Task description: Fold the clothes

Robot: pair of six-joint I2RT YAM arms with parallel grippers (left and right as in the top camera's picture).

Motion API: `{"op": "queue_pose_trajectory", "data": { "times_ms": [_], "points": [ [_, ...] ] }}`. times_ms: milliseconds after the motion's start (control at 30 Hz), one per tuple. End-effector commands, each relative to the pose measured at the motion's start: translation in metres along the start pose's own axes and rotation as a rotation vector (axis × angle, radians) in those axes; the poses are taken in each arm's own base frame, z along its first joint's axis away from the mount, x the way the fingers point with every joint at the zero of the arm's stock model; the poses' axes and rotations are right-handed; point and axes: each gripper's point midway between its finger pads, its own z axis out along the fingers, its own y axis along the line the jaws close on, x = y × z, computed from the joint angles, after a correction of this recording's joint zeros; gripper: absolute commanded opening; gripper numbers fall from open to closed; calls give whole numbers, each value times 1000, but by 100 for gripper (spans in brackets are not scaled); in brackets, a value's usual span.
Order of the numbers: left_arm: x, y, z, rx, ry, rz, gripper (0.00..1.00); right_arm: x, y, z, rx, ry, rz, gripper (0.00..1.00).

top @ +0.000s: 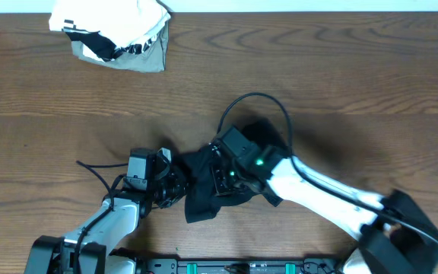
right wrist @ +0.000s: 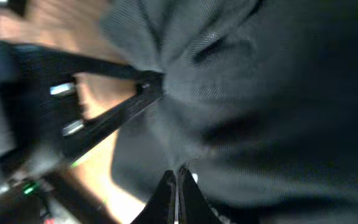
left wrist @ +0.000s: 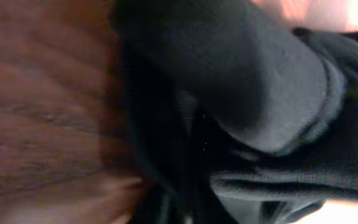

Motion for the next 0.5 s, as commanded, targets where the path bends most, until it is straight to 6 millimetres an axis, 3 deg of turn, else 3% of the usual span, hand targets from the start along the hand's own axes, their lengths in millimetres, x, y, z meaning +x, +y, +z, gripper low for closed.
{"op": "queue_pose_trajectory", "data": {
  "times_ms": [0, 200, 467],
  "points": [
    [12, 46, 4, -159, -7, -60, 6, -16, 5, -31, -20, -85, -28, 5],
    [12, 45, 4, -158, -7, -59, 6, -20, -3, -71, -17, -147, -27, 11],
    [8, 30, 3, -119, 8, -50, 6, -23, -65, -97, 155, -159, 92, 13]
  ]
}}
